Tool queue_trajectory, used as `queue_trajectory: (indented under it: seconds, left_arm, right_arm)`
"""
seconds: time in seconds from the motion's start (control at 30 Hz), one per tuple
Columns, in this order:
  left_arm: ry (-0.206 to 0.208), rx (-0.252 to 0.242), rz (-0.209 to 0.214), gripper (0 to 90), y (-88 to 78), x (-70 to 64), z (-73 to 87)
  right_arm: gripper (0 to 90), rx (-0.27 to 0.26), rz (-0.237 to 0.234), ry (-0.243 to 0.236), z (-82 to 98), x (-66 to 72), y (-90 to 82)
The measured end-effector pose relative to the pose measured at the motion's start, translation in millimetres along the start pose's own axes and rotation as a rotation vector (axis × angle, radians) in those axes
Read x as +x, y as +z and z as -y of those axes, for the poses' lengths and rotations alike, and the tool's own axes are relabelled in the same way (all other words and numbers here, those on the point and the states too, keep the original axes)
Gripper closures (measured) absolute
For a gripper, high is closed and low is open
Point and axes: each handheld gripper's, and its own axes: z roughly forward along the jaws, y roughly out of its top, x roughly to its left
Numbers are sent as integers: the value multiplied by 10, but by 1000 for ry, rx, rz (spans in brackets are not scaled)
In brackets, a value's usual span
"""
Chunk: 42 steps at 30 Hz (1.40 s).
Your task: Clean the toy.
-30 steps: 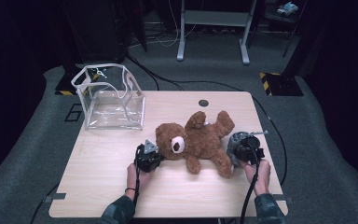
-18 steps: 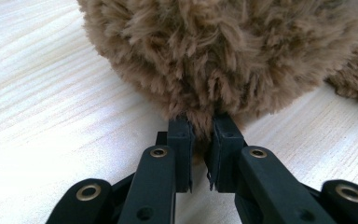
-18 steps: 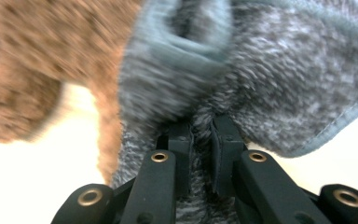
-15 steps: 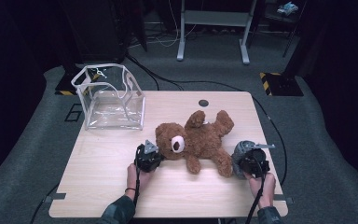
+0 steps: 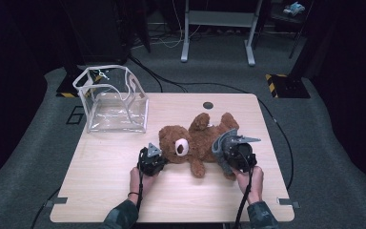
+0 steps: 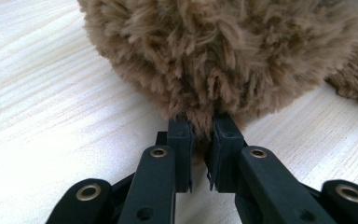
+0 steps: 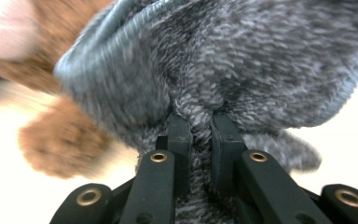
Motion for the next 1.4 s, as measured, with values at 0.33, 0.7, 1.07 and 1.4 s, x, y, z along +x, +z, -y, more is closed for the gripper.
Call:
queue_trajectory:
  seconds: [0.33, 0.7, 1.07, 1.4]
  left_arm:
    - [-1, 0, 1, 806, 0, 2, 0]
    - [5, 3, -1, 806, -3, 7, -1]
    - [4, 3, 0, 805, -4, 8, -1]
    - [-9, -4, 3, 805, 0, 5, 1]
  right_arm:
    - [813, -37, -13, 5, 106, -67, -234]
    - [812, 7, -159, -82, -22, 552, 276]
    - [810, 24, -199, -86, -33, 544, 143]
    - [809, 7, -228, -75, -261, 824, 445]
